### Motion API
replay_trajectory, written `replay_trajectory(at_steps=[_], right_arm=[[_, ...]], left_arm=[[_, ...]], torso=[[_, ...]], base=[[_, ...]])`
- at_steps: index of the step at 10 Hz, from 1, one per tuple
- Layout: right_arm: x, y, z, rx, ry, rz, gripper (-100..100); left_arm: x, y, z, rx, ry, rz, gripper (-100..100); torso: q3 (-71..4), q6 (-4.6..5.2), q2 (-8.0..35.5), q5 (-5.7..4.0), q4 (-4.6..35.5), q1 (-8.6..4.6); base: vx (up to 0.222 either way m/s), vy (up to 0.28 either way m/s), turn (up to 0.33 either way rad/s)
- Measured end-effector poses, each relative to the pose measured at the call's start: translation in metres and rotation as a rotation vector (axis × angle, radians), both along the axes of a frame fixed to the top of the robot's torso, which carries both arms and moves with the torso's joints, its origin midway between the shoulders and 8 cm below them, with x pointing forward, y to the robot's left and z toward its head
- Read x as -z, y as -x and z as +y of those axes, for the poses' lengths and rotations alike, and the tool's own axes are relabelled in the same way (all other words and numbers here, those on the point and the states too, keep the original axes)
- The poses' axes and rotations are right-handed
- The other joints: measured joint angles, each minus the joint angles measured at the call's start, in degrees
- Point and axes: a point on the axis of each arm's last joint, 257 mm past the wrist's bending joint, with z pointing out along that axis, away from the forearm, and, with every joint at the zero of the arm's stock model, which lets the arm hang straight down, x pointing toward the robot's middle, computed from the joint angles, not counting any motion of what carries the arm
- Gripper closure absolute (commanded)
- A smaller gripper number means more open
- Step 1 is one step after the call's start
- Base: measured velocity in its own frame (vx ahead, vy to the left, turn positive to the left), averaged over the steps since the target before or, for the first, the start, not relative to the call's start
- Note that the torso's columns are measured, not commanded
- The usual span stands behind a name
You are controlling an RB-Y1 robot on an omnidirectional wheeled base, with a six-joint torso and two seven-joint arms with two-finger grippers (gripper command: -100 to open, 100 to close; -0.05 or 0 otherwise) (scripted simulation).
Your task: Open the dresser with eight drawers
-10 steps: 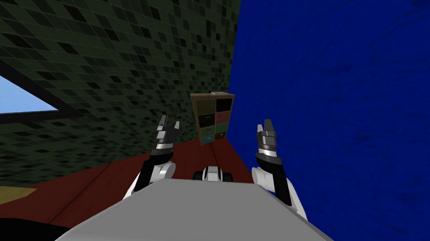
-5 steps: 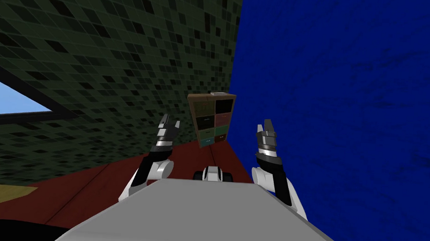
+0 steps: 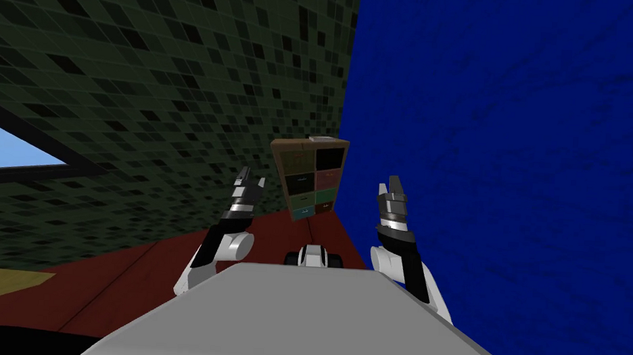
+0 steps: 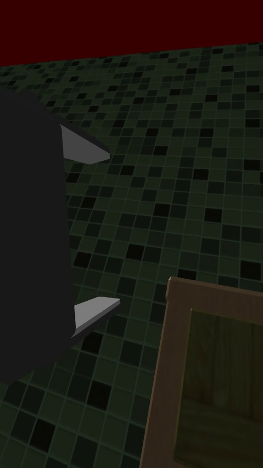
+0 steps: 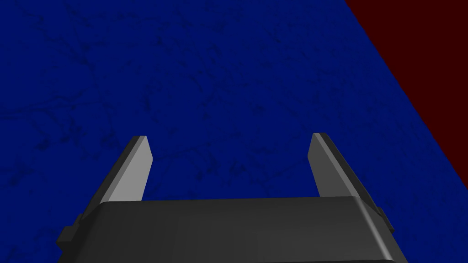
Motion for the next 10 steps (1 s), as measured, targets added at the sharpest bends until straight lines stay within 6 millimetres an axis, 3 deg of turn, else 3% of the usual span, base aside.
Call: replay_trajectory(at_steps=[10], right_arm=[[0.0,0.0,0.0,0.0,0.0,0.0,0]], left_arm=[[0.011,-0.021,0.018,-0.002,0.084,0.101,-100]], torso=[[0.0,0.0,0.1,0.02,0.0,0.09]], base=[[0.12,-0.077,0.058]])
